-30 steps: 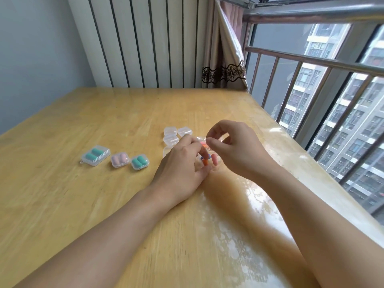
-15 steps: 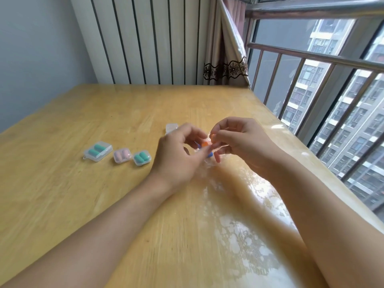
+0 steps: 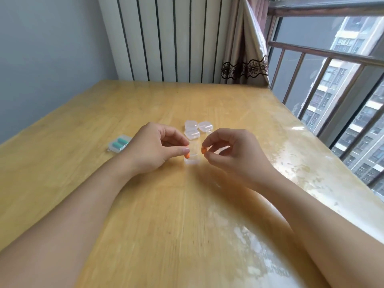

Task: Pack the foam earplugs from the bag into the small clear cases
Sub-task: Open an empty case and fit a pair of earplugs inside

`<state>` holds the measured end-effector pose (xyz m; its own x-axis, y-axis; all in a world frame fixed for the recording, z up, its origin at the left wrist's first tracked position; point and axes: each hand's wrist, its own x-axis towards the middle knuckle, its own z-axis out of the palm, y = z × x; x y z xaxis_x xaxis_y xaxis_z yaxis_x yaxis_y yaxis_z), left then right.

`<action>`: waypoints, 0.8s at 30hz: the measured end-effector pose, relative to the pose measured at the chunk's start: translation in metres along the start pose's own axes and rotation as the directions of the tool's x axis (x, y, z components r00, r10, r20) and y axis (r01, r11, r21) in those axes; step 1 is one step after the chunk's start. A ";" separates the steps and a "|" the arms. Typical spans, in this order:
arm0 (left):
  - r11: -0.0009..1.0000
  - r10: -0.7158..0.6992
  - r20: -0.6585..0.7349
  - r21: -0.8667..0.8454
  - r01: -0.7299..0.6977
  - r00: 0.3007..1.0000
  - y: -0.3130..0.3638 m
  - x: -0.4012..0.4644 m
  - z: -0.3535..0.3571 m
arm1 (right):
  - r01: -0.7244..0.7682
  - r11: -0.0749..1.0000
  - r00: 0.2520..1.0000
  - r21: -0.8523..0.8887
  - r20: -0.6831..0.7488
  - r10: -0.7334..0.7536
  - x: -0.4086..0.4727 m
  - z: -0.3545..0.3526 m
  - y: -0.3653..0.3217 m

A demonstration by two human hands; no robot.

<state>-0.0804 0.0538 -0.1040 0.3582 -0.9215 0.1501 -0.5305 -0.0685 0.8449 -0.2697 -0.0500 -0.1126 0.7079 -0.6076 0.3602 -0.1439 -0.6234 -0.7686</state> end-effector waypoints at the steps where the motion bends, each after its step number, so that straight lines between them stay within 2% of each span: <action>1: 1.000 0.014 -0.013 0.021 -0.013 1.000 -0.002 0.001 0.002 | 0.004 1.000 1.000 -0.028 0.010 -0.004 0.000 0.002 0.000; 5: 0.984 0.073 -0.015 0.162 -0.070 0.997 -0.002 0.001 0.007 | 0.112 0.965 0.994 -0.237 0.037 -0.106 0.002 0.013 0.001; 8: 0.945 0.148 0.017 0.293 -0.147 0.989 0.000 -0.001 0.009 | 0.104 0.951 0.994 -0.293 0.047 -0.094 0.004 0.017 0.005; 12: 0.899 0.168 0.002 0.410 -0.154 0.986 -0.002 0.000 0.007 | 0.113 0.935 0.992 -0.336 0.082 -0.090 0.004 0.017 0.007; 16: 0.901 0.178 0.023 0.398 -0.172 0.984 -0.003 0.001 0.003 | 0.172 0.910 0.984 -0.377 0.110 -0.141 0.004 0.017 0.007; 24: 0.916 0.157 0.088 0.360 -0.178 0.984 0.000 -0.002 0.005 | 0.187 0.912 0.980 -0.365 0.126 -0.151 0.002 0.014 0.006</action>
<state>-0.0854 0.0539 -0.1068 0.2017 -0.9508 0.2351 -0.8260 -0.0362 0.5625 -0.2594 -0.0485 -0.1240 0.8030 -0.4396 0.4023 -0.2512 -0.8619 -0.4405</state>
